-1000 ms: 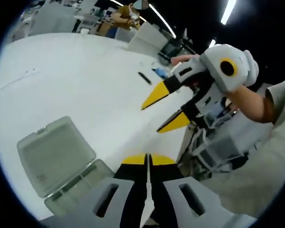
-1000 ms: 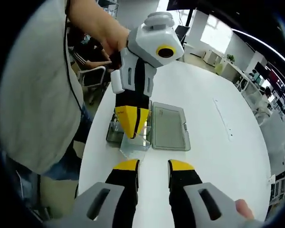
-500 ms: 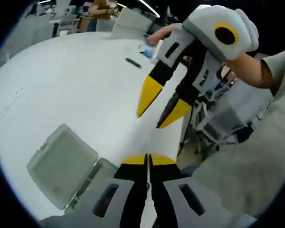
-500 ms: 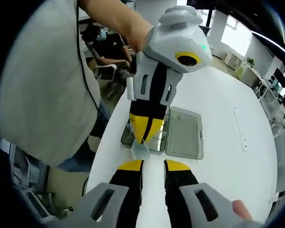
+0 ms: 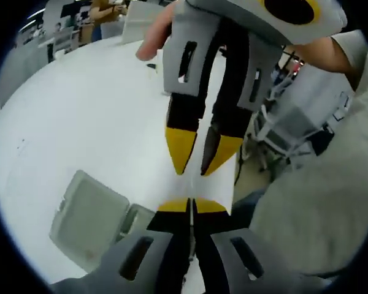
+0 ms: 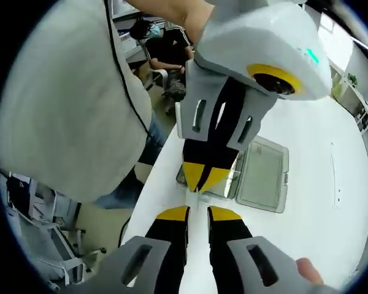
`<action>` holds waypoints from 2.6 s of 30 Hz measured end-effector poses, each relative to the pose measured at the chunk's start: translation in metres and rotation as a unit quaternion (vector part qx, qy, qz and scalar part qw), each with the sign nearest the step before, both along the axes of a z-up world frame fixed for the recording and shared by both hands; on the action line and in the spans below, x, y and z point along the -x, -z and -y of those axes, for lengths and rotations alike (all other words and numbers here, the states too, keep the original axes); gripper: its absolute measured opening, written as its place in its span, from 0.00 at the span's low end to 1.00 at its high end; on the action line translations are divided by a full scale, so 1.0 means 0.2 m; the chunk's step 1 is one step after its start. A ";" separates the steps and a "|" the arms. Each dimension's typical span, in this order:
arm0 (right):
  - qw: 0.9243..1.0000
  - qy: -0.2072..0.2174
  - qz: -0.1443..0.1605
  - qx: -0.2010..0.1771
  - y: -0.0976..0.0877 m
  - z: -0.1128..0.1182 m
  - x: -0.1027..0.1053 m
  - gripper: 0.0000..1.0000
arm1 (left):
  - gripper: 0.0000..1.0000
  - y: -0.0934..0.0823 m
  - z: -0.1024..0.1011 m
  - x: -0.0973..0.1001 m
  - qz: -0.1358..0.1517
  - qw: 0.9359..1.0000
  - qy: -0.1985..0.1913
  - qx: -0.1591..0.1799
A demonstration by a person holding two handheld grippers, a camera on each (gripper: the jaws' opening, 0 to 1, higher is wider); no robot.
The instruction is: Insert the divider into the dual guide fixture by aligning both edges with the guide slots and pushing it downward to the bottom, including one-sided entry, uneven engagement, binding, and posture correction.
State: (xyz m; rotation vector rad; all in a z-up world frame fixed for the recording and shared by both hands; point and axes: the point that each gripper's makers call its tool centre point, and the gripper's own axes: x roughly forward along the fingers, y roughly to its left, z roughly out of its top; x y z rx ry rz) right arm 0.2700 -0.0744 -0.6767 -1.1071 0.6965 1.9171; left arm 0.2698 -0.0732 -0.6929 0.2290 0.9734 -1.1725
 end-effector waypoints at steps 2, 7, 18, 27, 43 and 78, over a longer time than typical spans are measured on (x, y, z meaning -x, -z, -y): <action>1.000 -0.007 0.002 0.003 0.00 -0.01 0.01 0.06 | 0.00 0.00 0.01 0.00 0.001 1.000 0.003 0.000; 1.000 -0.016 0.001 0.016 0.02 -0.02 0.02 0.03 | 0.00 0.00 0.02 0.00 0.006 1.000 0.011 -0.007; 0.999 -0.017 -0.015 0.039 0.04 -0.01 0.03 0.00 | 0.00 0.02 0.02 0.00 0.013 1.000 0.019 -0.016; 0.999 -0.012 -0.023 0.041 0.07 -0.01 0.05 0.00 | 0.00 0.00 0.02 0.00 0.019 1.000 0.018 -0.013; 0.997 0.038 -0.068 0.029 0.08 0.00 0.06 0.00 | 0.00 -0.02 0.03 0.01 0.026 0.999 0.019 -0.014; 0.923 0.271 -0.236 -0.137 0.02 0.00 -0.04 0.00 | 0.22 -0.07 -0.17 -0.06 0.010 0.968 -0.202 0.151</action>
